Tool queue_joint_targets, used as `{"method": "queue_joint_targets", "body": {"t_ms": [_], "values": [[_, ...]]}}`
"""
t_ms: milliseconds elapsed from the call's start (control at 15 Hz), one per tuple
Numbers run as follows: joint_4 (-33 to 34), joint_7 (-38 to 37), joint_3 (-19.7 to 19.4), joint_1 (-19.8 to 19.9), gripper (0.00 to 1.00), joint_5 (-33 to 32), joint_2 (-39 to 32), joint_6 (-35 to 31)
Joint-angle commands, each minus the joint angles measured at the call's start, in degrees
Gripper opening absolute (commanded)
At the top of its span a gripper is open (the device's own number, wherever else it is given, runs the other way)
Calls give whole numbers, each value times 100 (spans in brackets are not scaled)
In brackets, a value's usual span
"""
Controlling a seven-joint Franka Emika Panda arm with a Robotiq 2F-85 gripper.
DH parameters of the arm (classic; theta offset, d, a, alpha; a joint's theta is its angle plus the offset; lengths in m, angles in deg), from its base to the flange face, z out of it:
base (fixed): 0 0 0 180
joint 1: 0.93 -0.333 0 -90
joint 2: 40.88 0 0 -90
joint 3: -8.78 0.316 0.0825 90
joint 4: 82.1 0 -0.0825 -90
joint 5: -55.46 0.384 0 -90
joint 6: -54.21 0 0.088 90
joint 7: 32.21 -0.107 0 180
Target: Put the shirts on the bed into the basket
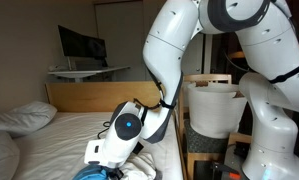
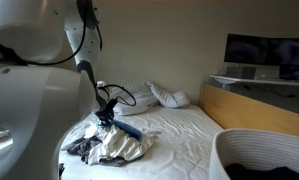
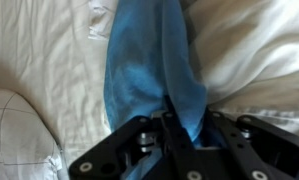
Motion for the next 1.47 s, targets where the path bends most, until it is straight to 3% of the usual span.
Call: {"method": "queue_joint_targets", "body": {"t_ms": [0,200,267,400,533,667,733,800,1067,1400], "values": [[-784,1471,1378,1323,9,1058,669,235],[-1081,2688,2439,2255,9,2371,747,489],[-1081,3102,3018,2764,9,2795,728,728],[-867,3971,3884,3477,9,3785,609,1369],[-314,4817,4751,4178,9,4726,585,2427],[441,5368,4792,4186,9,5470,572,3320],[796,5620,4372,3775,9,5895,685,3676],[1201,5706,4260,3661,9,6049,682,4108],[2706,5707,3766,3127,9,6166,526,5778],[3920,5682,3446,2791,9,6180,444,7492]]}}
